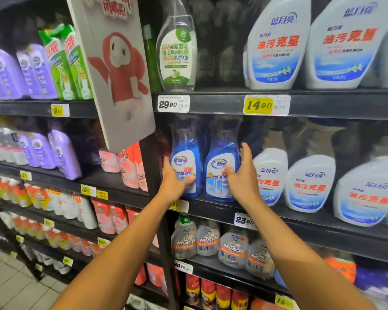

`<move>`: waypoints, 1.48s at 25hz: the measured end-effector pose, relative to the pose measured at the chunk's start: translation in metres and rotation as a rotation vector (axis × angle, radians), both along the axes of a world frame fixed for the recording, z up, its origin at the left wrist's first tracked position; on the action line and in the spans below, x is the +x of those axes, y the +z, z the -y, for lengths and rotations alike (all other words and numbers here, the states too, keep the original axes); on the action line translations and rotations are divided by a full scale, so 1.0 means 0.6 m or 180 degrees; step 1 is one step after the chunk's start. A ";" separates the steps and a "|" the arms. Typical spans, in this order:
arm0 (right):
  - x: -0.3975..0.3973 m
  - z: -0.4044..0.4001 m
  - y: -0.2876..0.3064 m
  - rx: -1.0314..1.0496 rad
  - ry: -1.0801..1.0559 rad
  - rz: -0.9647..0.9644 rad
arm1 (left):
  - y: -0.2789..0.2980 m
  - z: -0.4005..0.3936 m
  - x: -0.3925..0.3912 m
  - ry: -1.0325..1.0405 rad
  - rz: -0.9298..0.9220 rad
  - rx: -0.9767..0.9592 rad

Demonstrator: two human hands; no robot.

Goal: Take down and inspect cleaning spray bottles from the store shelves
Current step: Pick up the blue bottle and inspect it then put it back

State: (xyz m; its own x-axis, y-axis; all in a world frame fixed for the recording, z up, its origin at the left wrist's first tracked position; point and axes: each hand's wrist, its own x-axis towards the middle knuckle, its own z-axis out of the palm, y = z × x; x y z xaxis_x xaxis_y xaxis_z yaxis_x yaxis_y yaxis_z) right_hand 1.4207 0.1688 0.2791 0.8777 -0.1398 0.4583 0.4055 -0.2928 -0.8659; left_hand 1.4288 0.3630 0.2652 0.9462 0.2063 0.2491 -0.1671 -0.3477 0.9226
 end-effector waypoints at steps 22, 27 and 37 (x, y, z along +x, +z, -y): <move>-0.027 -0.071 -0.013 -0.0941 0.0225 -0.0133 | -0.011 -0.015 -0.035 0.0367 0.0105 0.0952; -0.028 -0.073 -0.008 -0.0784 0.0176 -0.0098 | -0.010 -0.046 -0.057 -0.0194 -0.0032 0.0022; -0.072 -0.112 -0.018 0.0926 0.1520 -0.1068 | -0.021 -0.101 -0.149 -0.1580 -0.0719 -0.1246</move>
